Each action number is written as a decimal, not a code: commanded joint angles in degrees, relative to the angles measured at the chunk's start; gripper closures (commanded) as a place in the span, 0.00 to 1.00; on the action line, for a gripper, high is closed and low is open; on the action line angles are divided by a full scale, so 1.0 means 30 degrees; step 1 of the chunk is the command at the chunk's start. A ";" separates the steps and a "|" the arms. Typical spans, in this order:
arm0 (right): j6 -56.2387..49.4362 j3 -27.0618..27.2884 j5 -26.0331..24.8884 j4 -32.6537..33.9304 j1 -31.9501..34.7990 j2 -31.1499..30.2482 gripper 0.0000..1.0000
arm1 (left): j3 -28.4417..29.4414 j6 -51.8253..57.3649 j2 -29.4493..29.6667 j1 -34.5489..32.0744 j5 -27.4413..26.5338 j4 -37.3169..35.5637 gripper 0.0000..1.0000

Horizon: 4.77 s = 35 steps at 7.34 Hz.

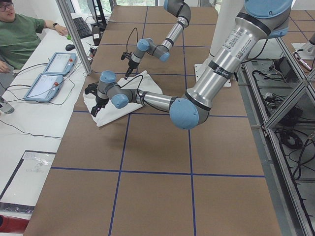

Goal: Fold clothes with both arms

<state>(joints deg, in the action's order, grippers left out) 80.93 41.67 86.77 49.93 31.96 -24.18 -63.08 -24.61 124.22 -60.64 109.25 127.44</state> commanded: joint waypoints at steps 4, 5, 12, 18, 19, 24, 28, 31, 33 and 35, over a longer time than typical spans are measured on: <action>-0.0990 -0.0033 -0.0008 0.0028 -0.0079 0.0002 0.85 | -0.0037 0.0000 -0.0099 0.0000 0.0000 0.0001 0.00; -0.1774 -0.0063 -0.0008 0.0144 -0.0108 -0.0027 1.00 | -0.0037 0.0000 -0.0099 0.0000 0.0000 0.0001 0.00; -0.4243 0.5978 0.2510 0.4742 0.1327 -0.2850 1.00 | -0.0037 0.0000 -0.0128 0.0000 0.0000 0.0001 0.00; -0.2780 1.9441 -0.0907 0.9549 -0.3205 -1.2089 1.00 | -0.0066 0.0000 -0.0099 0.0029 0.0908 0.0030 0.00; -0.2604 1.9710 -0.1264 0.9549 -0.3533 -1.2591 1.00 | -0.0066 0.0000 -0.0099 0.0029 0.0908 0.0030 0.00; -0.2954 1.7708 0.1351 1.0245 -0.1757 -0.9950 0.00 | -0.0066 0.0058 -0.0273 0.0029 0.1463 0.0146 0.00; -0.5226 1.5667 0.3270 1.3463 -0.1602 -0.7469 0.06 | -0.0066 0.0000 -0.0275 0.0029 0.1465 0.0206 0.00; -0.6059 1.5816 0.3216 1.4061 -0.2038 -0.7996 0.11 | -0.0066 0.0000 -0.0334 0.0029 0.1465 0.0323 0.00; -0.6030 1.5670 0.3098 1.4090 -0.2508 -0.7851 0.11 | -0.0066 0.0000 -0.0334 0.0029 0.1465 0.0323 0.00; -0.5972 1.5670 0.3068 1.4090 -0.2715 -0.7908 0.11 | -0.0124 0.0000 -0.0334 0.0029 0.1465 0.0352 0.00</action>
<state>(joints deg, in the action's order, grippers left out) 62.91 88.73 96.08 92.19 24.25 -47.85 -63.33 -24.61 123.22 -60.56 113.64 128.47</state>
